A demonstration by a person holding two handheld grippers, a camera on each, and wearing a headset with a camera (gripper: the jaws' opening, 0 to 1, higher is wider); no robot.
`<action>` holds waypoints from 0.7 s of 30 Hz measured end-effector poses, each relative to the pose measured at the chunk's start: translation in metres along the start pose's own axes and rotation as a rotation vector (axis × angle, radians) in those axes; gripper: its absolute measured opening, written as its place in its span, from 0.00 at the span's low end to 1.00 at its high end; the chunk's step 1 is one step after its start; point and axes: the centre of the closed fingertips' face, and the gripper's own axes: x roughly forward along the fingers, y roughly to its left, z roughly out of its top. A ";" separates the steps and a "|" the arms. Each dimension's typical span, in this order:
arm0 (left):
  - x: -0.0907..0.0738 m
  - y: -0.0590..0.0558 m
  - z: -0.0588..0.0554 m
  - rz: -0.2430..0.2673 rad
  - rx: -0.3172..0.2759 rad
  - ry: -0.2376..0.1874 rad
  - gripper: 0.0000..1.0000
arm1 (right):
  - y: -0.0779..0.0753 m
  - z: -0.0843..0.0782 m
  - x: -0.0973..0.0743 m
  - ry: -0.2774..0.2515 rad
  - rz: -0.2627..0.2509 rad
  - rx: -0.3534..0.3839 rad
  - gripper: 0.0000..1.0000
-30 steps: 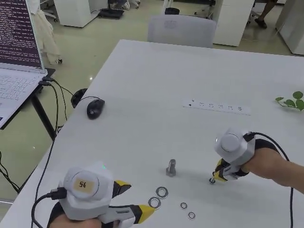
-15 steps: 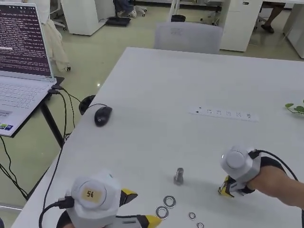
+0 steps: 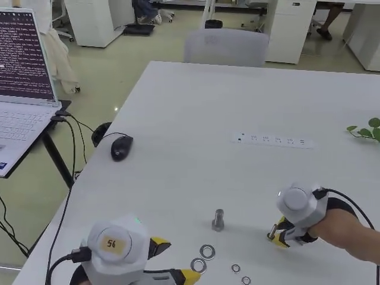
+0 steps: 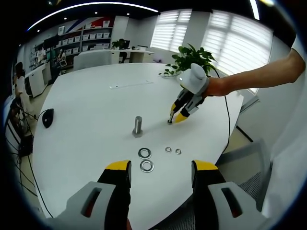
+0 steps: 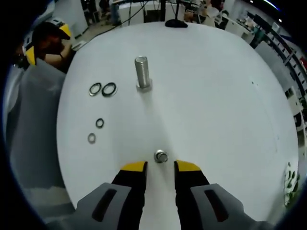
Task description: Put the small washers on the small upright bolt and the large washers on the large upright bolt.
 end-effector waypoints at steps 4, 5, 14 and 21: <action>0.001 0.001 0.000 -0.003 0.000 -0.003 0.50 | 0.005 -0.007 -0.011 -0.037 -0.038 0.054 0.24; 0.001 0.000 0.001 -0.005 0.001 -0.003 0.50 | 0.010 -0.010 -0.014 -0.045 -0.044 0.082 0.24; 0.006 -0.003 0.000 -0.048 0.034 0.018 0.50 | 0.054 -0.031 -0.015 -0.078 -0.056 0.189 0.24; 0.013 -0.007 0.000 -0.096 0.071 0.043 0.50 | 0.093 -0.023 -0.005 -0.109 -0.022 0.204 0.23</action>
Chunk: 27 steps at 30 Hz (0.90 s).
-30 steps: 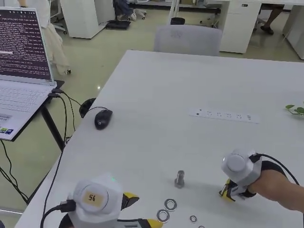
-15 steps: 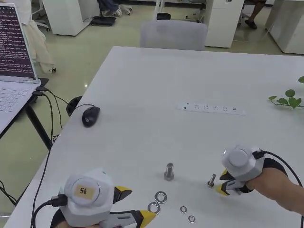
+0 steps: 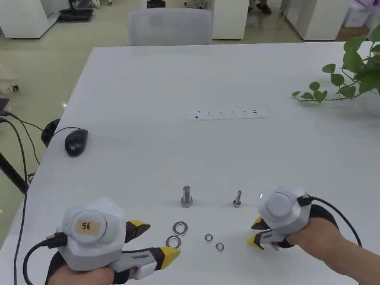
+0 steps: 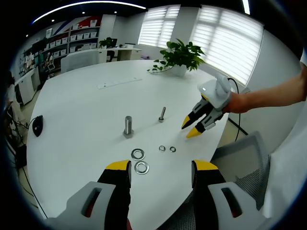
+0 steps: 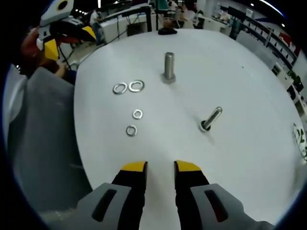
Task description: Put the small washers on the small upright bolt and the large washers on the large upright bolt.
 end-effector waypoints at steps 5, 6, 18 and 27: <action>0.005 -0.002 0.002 -0.034 0.021 0.014 0.50 | 0.021 0.010 0.013 -0.020 0.021 0.022 0.23; 0.007 -0.003 0.002 -0.044 0.026 0.018 0.50 | 0.024 0.013 0.017 -0.027 0.025 0.026 0.22; 0.009 -0.009 0.002 -0.104 0.080 0.054 0.50 | 0.038 0.038 0.039 -0.031 0.042 -0.025 0.19; 0.005 -0.005 0.000 -0.113 0.094 0.066 0.50 | 0.038 0.039 0.040 0.061 0.050 -0.178 0.18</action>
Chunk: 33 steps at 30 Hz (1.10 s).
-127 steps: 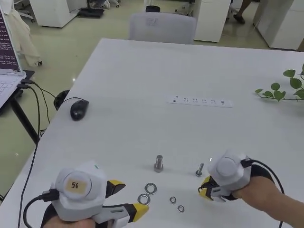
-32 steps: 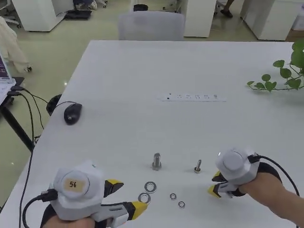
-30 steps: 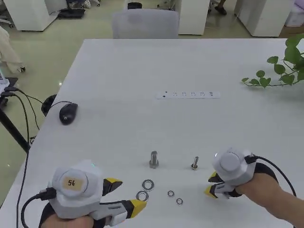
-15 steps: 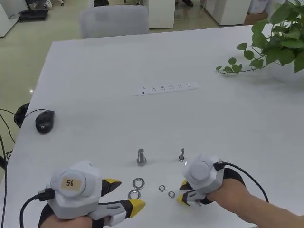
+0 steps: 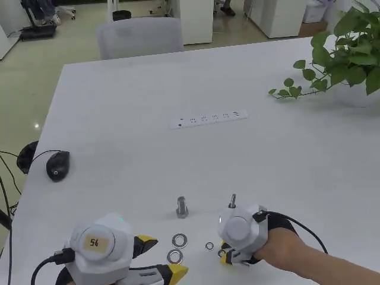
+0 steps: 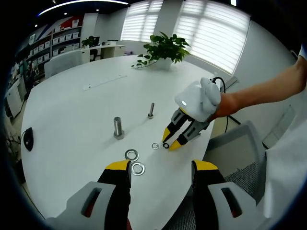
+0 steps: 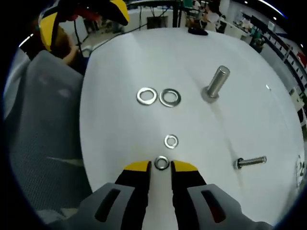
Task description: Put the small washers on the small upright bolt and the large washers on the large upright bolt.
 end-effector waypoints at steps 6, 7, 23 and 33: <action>-0.001 0.000 0.001 0.003 -0.003 -0.006 0.50 | 0.000 -0.001 0.000 0.016 0.000 -0.031 0.18; -0.001 0.000 0.001 0.003 -0.005 -0.007 0.50 | 0.000 -0.001 0.001 0.012 -0.002 -0.028 0.17; 0.000 0.000 0.002 0.011 -0.009 -0.006 0.49 | 0.004 -0.003 0.000 -0.012 -0.008 0.028 0.13; -0.001 0.002 -0.005 0.014 -0.019 0.000 0.49 | 0.000 -0.012 -0.013 -0.052 -0.020 0.124 0.13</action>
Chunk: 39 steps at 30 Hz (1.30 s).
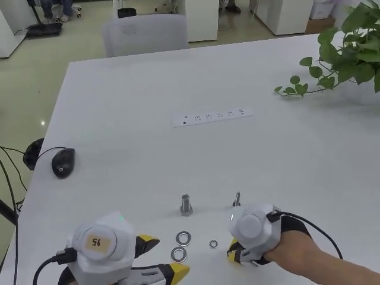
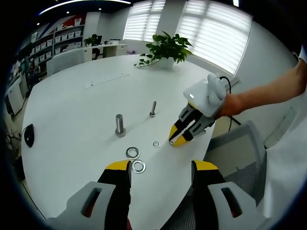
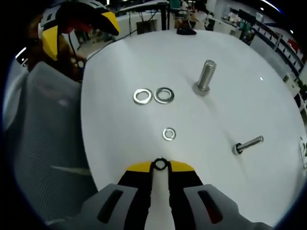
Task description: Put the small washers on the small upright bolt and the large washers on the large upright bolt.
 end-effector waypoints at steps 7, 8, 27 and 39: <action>0.001 0.003 0.001 0.003 -0.005 -0.009 0.49 | -0.010 -0.006 -0.014 -0.021 -0.018 0.043 0.13; 0.001 0.003 0.001 0.004 -0.006 -0.010 0.49 | -0.012 -0.006 -0.016 -0.025 -0.021 0.047 0.13; -0.003 0.010 -0.003 0.016 -0.027 -0.016 0.49 | -0.077 0.004 -0.060 -0.029 -0.105 0.034 0.13; -0.004 0.013 -0.001 0.021 -0.034 -0.024 0.49 | -0.120 0.035 -0.068 -0.020 -0.099 0.002 0.13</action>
